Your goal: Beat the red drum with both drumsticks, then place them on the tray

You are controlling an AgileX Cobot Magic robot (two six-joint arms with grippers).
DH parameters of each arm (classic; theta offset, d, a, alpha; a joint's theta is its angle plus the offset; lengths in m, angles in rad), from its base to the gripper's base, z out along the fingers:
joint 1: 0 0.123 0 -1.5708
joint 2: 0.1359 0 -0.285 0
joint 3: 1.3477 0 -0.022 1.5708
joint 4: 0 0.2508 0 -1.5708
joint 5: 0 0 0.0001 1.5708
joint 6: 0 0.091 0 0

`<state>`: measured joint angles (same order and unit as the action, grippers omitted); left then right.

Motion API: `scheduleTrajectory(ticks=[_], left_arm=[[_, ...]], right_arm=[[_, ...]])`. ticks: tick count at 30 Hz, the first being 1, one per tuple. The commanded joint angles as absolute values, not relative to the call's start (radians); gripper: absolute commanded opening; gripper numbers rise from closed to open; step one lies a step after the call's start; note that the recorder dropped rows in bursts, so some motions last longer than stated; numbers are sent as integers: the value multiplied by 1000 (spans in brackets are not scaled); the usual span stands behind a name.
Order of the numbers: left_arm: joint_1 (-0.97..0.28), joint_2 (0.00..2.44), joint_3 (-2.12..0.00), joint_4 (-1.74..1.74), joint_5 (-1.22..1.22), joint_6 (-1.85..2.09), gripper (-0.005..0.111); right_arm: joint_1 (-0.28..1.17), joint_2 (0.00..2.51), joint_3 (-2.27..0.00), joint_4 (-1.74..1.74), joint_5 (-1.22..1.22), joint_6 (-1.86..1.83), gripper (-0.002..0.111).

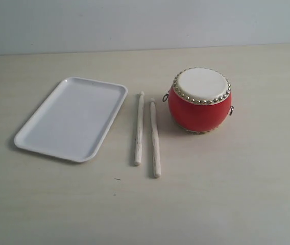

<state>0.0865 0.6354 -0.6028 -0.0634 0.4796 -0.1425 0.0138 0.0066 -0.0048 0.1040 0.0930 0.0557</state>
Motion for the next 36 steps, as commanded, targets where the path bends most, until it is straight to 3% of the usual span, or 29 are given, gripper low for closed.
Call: scheduleTrajectory(ticks=[1, 9, 15, 22, 27, 33, 36], left_arm=[[80, 870, -740, -161, 666, -7, 2], [66, 1143, -815, -336, 796, 204, 31], [-39, 1232, -838, -323, 746, 263, 33], [-59, 1280, -845, -399, 711, 291, 32], [-184, 1358, -942, -340, 756, 208, 34], [-302, 1502, -1054, -303, 756, 84, 61], [-371, 1579, -1103, -303, 766, 65, 62]], right_arm=[[17, 0, 0, 98, 89, 55, 0], [17, 0, 0, 98, 89, 55, 0], [17, 0, 0, 98, 89, 55, 0], [17, 0, 0, 98, 89, 55, 0], [17, 0, 0, 98, 89, 55, 0], [17, 0, 0, 96, 89, 55, 0], [17, 0, 0, 96, 89, 55, 0]])
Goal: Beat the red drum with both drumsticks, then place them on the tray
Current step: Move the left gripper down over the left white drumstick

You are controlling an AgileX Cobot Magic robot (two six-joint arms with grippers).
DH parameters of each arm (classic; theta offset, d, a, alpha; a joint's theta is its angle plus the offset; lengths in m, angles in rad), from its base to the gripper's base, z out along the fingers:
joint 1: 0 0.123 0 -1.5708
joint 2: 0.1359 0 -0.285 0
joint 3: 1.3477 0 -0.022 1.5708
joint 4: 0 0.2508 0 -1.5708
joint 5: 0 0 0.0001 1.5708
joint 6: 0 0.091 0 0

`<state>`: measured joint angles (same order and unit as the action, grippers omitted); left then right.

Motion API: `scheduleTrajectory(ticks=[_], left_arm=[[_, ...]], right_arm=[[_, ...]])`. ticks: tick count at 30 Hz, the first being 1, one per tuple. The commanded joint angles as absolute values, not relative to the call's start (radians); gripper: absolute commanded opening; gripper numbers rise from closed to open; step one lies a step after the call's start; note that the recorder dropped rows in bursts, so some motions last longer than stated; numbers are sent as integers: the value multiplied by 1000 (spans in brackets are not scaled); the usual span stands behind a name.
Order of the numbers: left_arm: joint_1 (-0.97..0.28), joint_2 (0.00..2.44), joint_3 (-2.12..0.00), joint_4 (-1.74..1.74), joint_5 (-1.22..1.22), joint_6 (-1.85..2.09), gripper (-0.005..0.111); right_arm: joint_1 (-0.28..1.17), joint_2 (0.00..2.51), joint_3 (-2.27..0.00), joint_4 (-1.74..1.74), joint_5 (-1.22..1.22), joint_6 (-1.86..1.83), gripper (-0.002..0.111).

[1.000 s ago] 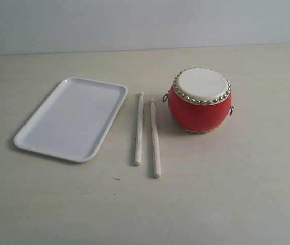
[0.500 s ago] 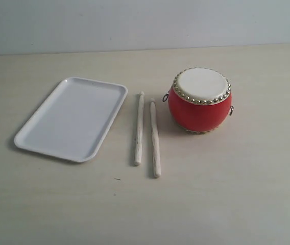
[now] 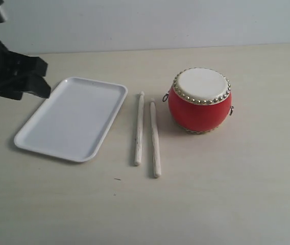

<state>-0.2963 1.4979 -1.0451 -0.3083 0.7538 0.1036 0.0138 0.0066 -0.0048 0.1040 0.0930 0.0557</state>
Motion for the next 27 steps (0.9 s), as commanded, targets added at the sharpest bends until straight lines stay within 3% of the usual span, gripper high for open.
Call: scheduleTrajectory(ticks=[1, 14, 27], left_arm=[[-391, 1608, -1122, -303, 775, 35, 62], [-636, 1985, -1434, -296, 895, -186, 62], [-691, 2178, -1585, -184, 1025, -300, 62]], right_arm=[[17, 0, 0, 96, 89, 55, 0], [17, 0, 0, 98, 89, 55, 0], [17, 0, 0, 98, 89, 55, 0]])
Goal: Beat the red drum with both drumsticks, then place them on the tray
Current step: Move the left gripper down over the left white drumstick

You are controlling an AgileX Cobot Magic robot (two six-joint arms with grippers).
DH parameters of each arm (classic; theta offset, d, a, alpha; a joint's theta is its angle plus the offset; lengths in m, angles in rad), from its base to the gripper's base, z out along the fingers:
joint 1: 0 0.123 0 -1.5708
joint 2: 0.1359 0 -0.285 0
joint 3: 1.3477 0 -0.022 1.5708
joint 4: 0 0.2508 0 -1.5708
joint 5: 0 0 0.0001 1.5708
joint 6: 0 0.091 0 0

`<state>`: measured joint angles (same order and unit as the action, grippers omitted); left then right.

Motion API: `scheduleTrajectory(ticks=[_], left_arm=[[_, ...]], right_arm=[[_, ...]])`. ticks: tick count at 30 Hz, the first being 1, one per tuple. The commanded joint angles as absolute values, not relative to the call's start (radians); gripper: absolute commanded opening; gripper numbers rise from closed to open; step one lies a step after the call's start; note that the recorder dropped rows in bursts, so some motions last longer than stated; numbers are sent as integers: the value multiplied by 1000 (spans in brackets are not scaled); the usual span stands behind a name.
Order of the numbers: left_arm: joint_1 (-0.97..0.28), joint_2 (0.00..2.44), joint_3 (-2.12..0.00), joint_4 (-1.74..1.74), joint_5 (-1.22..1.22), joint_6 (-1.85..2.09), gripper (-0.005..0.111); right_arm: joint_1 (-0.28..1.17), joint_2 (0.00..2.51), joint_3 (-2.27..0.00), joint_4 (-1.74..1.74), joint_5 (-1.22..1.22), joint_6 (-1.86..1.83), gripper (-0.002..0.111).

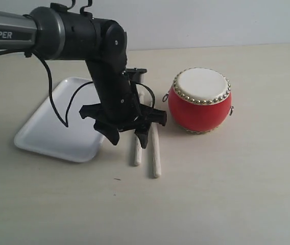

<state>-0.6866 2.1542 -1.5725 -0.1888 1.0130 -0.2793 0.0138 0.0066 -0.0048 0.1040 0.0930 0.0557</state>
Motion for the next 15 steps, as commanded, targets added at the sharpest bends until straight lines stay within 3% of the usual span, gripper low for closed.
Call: scheduleTrajectory(ticks=[1, 15], left_arm=[[-691, 2185, -1585, -186, 1023, -304, 62], [-691, 2275, -1695, -145, 1126, -346, 62]], right_arm=[[17, 0, 0, 98, 89, 55, 0], [17, 0, 0, 98, 89, 55, 0]])
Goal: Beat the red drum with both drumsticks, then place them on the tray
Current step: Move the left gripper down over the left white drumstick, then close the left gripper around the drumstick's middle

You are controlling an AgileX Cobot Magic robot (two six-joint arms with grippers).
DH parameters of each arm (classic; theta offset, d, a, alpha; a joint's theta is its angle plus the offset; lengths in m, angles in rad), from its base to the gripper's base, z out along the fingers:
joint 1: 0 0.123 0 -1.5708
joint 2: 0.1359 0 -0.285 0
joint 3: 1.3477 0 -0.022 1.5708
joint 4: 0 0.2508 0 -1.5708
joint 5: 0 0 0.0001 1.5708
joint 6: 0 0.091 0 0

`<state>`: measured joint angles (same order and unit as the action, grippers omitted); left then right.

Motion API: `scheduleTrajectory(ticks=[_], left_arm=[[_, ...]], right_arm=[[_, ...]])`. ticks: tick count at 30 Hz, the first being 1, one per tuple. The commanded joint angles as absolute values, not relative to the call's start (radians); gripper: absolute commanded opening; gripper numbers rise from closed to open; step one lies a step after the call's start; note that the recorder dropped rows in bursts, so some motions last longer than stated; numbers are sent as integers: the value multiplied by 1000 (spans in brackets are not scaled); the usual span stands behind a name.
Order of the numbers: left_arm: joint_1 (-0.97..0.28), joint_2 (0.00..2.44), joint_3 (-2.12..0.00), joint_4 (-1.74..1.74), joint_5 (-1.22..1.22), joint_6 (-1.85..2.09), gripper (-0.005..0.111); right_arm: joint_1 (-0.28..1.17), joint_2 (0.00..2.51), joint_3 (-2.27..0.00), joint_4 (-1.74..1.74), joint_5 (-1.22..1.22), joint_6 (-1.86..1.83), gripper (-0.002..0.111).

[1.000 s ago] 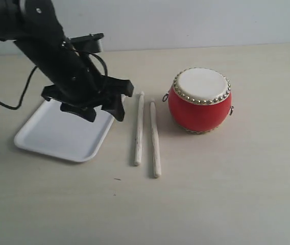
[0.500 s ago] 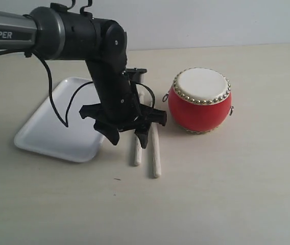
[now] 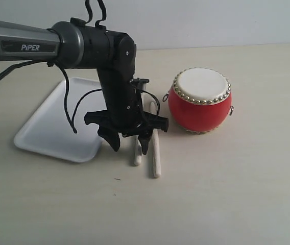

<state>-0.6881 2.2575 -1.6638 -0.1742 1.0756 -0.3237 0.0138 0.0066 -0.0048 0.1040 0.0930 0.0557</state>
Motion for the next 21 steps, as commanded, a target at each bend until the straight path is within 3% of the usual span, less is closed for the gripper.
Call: scheduleTrajectory(ticks=[1, 6, 21], left_arm=[[-691, 2280, -1700, -144, 1134, -346, 62], [-697, 2300, -1703, -145, 1143, -371, 56], [-708, 2313, -1704, -128, 1117, -375, 56]], right_arm=[[17, 0, 0, 98, 89, 55, 0], [17, 0, 0, 98, 89, 55, 0], [17, 0, 0, 98, 89, 55, 0]])
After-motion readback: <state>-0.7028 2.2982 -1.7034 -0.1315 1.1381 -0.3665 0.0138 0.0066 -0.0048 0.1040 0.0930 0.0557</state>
